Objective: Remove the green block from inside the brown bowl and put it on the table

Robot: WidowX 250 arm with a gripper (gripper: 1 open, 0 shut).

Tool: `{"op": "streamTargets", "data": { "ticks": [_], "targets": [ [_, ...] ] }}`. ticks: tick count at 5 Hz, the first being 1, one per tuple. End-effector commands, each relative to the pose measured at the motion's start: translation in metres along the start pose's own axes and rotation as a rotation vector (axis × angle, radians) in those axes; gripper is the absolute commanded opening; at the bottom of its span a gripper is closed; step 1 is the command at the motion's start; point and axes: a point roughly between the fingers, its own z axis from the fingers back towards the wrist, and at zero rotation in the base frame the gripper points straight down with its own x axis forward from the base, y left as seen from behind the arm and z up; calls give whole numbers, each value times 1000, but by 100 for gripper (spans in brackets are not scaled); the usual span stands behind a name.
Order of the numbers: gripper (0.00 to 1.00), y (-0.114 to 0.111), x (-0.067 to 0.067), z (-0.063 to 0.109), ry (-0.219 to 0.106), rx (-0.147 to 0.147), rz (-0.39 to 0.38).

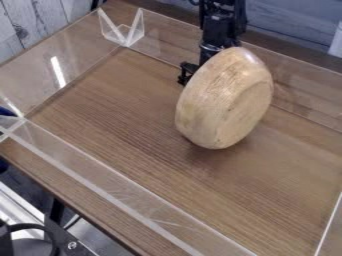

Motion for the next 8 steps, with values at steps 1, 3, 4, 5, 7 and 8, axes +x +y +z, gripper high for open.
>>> {"op": "streamTargets", "data": {
  "ticks": [1,3,4,5,7,8],
  "targets": [
    [0,1,3,-3,8,-3,11],
    [0,6,5,-2,14,-8,19],
    [0,9,7,-2,18,-11,22],
    [0,11,8,-2,21,-13,26],
    [0,15,11,-2,30,-17,32],
    [0,17,12,-1,34,-19,35]
  ]
}}
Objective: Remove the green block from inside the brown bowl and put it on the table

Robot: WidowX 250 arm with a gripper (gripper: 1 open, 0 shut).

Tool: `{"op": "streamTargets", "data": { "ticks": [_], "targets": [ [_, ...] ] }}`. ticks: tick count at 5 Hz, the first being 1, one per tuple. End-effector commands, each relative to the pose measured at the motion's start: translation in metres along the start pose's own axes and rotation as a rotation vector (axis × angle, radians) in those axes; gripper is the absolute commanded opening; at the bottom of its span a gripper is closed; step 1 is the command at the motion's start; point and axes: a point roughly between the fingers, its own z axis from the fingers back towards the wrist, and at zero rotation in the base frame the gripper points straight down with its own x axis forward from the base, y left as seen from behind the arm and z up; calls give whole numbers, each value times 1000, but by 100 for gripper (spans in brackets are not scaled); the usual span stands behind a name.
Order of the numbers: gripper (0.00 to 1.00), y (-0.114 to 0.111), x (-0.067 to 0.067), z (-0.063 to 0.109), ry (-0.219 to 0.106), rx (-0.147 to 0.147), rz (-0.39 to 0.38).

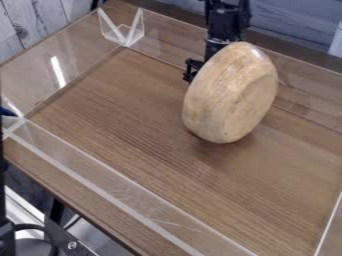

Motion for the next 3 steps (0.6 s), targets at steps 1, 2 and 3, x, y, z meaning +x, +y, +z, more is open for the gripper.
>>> {"op": "streamTargets", "data": {
  "ticks": [1,2,3],
  "targets": [
    [0,7,1,-3,8,1,12],
    [0,9,2,-3,12,-1,16],
    [0,12,2,-3,15,-3,20]
  ]
}}
